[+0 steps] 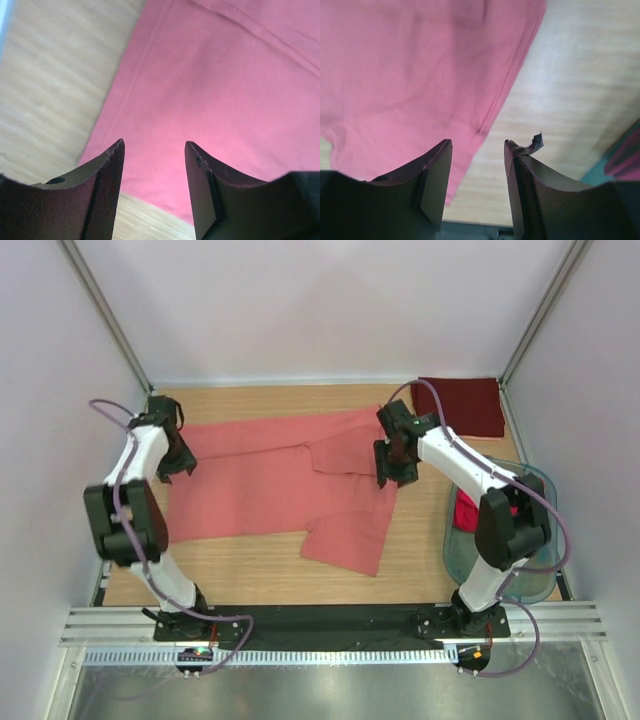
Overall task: Fold and stack the t-shirts
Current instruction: Fold the tshirt
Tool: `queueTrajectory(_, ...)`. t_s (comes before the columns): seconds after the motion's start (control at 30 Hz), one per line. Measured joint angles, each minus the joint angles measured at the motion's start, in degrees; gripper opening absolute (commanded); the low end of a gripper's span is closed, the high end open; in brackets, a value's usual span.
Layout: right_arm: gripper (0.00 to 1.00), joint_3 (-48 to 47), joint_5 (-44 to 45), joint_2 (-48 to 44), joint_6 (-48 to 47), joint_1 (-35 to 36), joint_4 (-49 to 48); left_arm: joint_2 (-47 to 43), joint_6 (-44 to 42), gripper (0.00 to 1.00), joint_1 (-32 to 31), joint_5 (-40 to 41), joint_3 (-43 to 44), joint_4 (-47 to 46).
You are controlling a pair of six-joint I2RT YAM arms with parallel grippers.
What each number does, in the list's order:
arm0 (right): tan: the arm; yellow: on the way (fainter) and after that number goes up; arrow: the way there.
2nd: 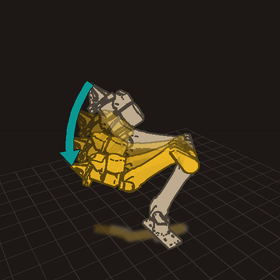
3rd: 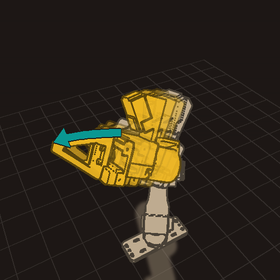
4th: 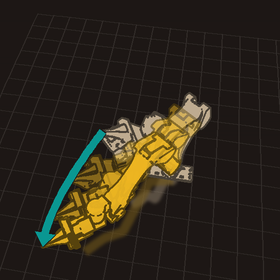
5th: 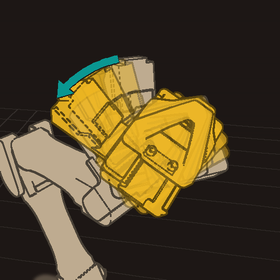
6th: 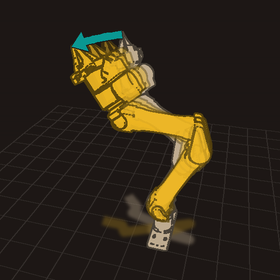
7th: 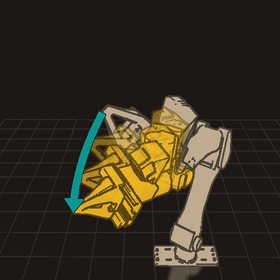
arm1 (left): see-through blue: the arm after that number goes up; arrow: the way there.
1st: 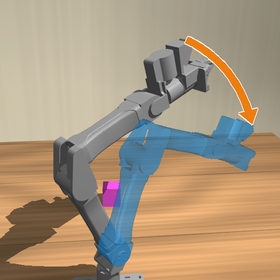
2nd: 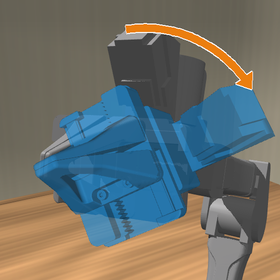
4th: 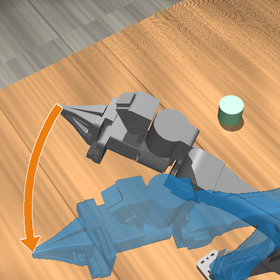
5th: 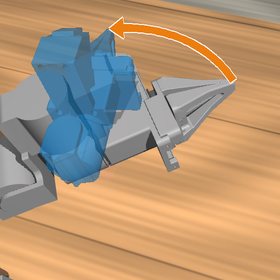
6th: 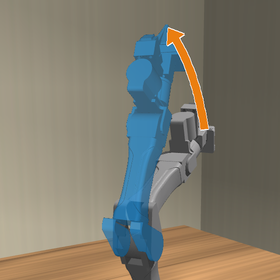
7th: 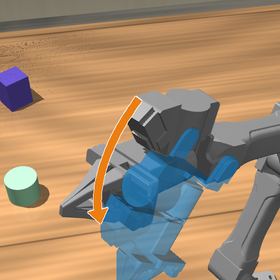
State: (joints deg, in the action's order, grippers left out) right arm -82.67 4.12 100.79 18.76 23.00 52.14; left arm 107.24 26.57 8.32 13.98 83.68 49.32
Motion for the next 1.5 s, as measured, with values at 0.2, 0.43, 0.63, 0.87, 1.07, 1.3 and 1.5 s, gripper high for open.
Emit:
queueTrajectory(0.2,0.53,13.94,-4.22,-12.46,1.25,8.87,-0.48,-34.99,7.69,0.45,0.90,1.49,-27.17,-0.79)
queueTrajectory(0.43,0.53,19.28,-7.80,-20.96,2.67,10.93,-1.66,-42.27,14.25,0.49,4.79,-0.70,-39.98,0.26)
queueTrajectory(0.63,0.54,22.38,-9.84,-24.17,2.73,11.02,-2.54,-38.12,16.83,0.50,9.18,-1.57,-38.95,-2.62)
queueTrajectory(0.87,0.54,25.14,-11.78,-24.22,2.49,11.02,-5.46,-32.70,16.98,0.42,15.58,-2.05,-38.91,-4.52)
queueTrajectory(1.07,0.54,27.43,-12.83,-23.91,1.86,11.02,-5.95,-27.71,17.90,0.46,15.98,-3.06,-38.66,-5.40)
queueTrajectory(1.3,0.54,27.43,-14.69,-22.75,1.29,11.02,-6.95,-23.61,19.41,0.46,15.98,-3.17,-38.03,-7.15)
queueTrajectory(1.5,0.54,28.13,-15.41,-22.64,1.29,11.02,-7.41,-21.33,19.52,0.45,16.00,-2.27,-35.30,-7.87)
